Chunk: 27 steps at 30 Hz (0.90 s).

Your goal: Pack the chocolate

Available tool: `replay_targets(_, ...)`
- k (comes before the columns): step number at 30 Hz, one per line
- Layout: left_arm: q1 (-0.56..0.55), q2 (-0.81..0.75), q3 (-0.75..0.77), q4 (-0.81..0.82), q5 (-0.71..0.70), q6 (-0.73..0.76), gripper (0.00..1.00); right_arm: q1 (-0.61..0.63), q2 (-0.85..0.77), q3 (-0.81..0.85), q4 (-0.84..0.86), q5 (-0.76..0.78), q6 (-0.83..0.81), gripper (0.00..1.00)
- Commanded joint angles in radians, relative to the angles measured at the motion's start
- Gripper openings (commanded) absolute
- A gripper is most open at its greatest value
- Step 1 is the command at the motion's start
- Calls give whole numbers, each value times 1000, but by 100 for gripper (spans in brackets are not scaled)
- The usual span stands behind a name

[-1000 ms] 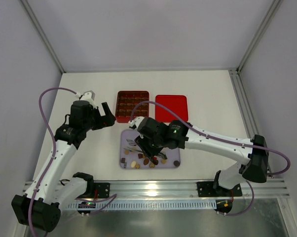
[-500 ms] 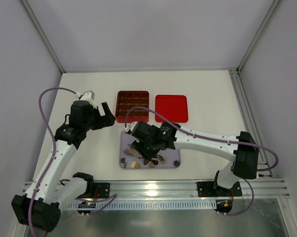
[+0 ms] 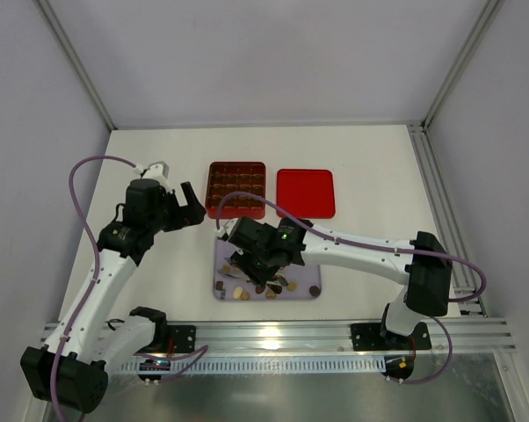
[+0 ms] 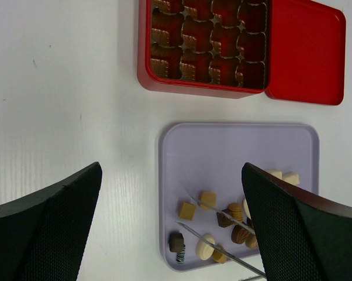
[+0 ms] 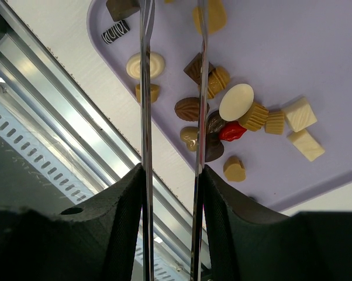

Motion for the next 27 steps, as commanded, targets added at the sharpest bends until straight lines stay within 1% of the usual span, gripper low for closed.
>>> replay_targets(1,2,2,24,6,-11,8,100,6,4,45,10,16,-15,45)
replay_targets(5,2,0,24,6,-11,8,100,6,20,50,13,14,-18,43)
replay_targets(7,2,-1,24,6,-13,8,100,6,23,53,15,14,-18,41)
replay_targets(12,2,-1,25,5,-13,7,100,6,26,56,15,14,-20,39)
replay_targets(13,2,-1,25,5,-13,8,100,7,26,56,15,16,-20,37)
replay_targets(17,2,-4,24,5,-13,8,100,4,21,62,12,23,-12,35)
replay_targets(20,2,-4,24,5,-13,7,100,-6,4,71,4,28,-9,32)
replay_targets(27,2,-6,25,5,-13,7,100,-56,-55,76,-7,11,6,31)
